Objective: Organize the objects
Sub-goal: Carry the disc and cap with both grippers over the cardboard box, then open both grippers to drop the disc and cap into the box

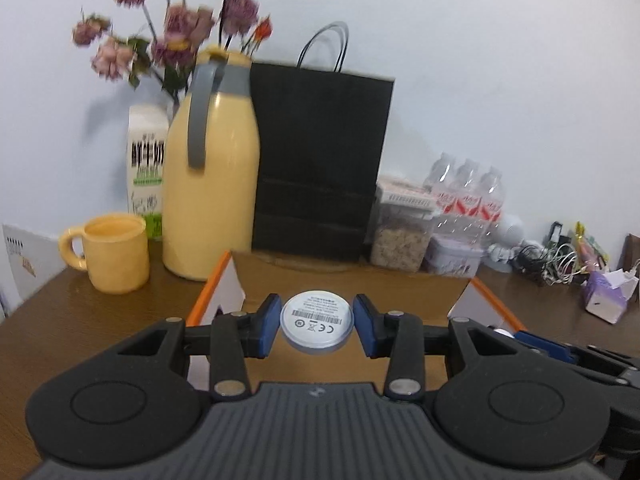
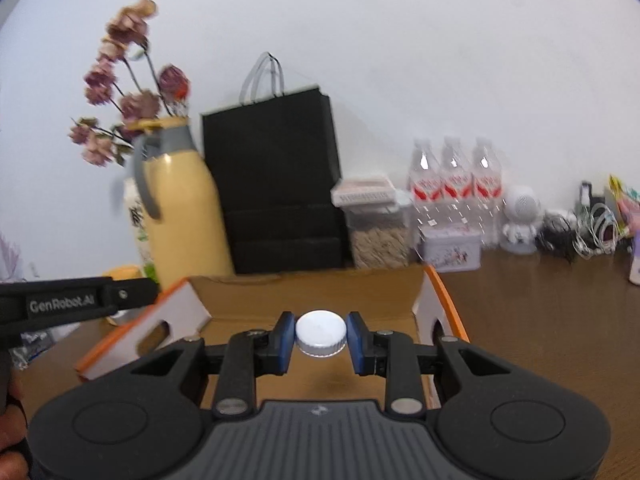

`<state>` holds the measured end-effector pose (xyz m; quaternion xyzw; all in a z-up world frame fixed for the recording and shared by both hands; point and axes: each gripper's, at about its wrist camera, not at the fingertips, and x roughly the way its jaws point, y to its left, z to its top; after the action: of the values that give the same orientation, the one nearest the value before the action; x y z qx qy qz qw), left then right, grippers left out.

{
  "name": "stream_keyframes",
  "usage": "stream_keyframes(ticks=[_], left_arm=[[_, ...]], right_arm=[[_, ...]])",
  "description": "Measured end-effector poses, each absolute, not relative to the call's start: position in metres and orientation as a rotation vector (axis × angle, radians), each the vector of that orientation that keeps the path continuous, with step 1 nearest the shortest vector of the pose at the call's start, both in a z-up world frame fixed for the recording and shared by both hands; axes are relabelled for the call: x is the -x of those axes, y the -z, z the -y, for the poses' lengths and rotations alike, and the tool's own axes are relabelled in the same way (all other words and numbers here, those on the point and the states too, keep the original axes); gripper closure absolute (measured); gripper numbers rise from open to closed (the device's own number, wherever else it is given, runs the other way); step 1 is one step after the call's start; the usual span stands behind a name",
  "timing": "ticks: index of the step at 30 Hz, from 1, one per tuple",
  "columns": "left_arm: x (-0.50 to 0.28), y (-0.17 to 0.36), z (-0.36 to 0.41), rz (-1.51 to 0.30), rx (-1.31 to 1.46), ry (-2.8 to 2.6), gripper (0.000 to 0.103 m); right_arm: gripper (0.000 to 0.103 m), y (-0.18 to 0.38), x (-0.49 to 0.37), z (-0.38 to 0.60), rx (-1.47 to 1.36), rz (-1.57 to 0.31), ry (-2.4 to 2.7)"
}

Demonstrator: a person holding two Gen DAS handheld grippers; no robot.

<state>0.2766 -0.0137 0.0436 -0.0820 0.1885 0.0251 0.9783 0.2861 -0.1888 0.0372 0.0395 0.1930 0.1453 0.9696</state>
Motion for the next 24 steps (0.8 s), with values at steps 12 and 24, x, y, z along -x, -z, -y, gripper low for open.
stream_keyframes(ticks=[12,24], left_arm=[[-0.277,-0.029,0.02,-0.404,0.124,-0.053,0.028],[-0.269,-0.038,0.013,-0.341,0.148,-0.095,0.0]], right_arm=[[0.048,-0.035,-0.28,0.18,-0.029,-0.375,-0.275],[0.004,-0.043,-0.27,0.186,-0.052,-0.309,-0.27]])
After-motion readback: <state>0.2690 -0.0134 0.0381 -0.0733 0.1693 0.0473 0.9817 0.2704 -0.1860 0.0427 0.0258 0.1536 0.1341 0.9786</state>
